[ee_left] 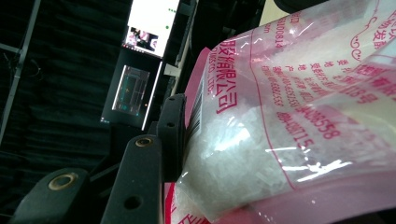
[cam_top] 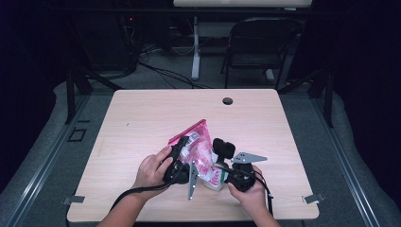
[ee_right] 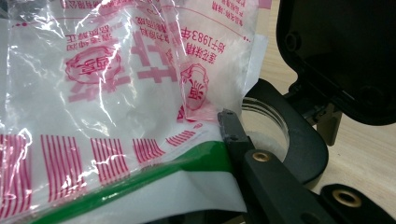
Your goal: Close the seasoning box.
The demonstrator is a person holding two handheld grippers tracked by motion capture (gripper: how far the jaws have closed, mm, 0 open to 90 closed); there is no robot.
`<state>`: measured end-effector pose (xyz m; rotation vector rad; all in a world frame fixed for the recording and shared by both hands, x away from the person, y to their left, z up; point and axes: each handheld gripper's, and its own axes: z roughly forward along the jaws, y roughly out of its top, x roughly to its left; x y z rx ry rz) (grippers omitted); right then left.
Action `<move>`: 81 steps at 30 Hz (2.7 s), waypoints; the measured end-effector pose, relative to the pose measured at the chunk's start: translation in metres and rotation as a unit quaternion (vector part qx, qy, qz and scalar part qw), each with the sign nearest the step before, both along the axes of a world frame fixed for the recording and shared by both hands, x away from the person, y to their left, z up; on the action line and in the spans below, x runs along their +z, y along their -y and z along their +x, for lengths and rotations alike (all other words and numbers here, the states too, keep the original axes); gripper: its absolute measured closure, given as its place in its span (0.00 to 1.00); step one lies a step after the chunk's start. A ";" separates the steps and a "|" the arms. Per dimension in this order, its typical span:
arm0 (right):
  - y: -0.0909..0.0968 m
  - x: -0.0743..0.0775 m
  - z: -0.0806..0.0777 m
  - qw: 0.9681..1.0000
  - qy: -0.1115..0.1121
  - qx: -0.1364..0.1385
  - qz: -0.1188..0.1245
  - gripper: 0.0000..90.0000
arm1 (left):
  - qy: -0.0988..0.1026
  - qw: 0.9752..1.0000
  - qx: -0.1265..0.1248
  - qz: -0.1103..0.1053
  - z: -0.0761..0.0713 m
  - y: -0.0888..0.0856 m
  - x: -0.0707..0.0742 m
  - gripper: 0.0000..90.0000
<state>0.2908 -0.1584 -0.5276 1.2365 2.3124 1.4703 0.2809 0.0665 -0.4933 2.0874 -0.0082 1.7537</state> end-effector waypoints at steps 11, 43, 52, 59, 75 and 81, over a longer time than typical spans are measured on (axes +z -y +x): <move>0.000 0.000 0.000 1.000 0.000 0.000 0.000 1.00 | -0.003 1.000 0.001 -0.002 -0.001 0.000 0.000 0.72; 0.001 0.001 -0.001 1.000 0.000 0.001 -0.003 1.00 | -0.008 1.000 -0.001 -0.007 0.001 -0.002 0.001 0.72; 0.001 0.002 -0.002 1.000 0.001 0.000 -0.003 1.00 | -0.018 1.000 -0.002 -0.016 0.004 -0.004 0.000 0.73; 0.002 0.003 -0.003 1.000 0.003 -0.001 0.000 1.00 | -0.028 1.000 0.004 -0.013 0.006 -0.005 -0.001 0.73; 0.004 0.006 -0.005 1.000 0.009 -0.001 0.004 1.00 | -0.051 0.998 0.013 -0.024 0.011 -0.010 -0.006 0.74; 0.004 0.007 -0.005 1.000 0.009 0.001 0.001 1.00 | -0.060 0.997 0.012 -0.036 0.012 -0.011 -0.007 0.74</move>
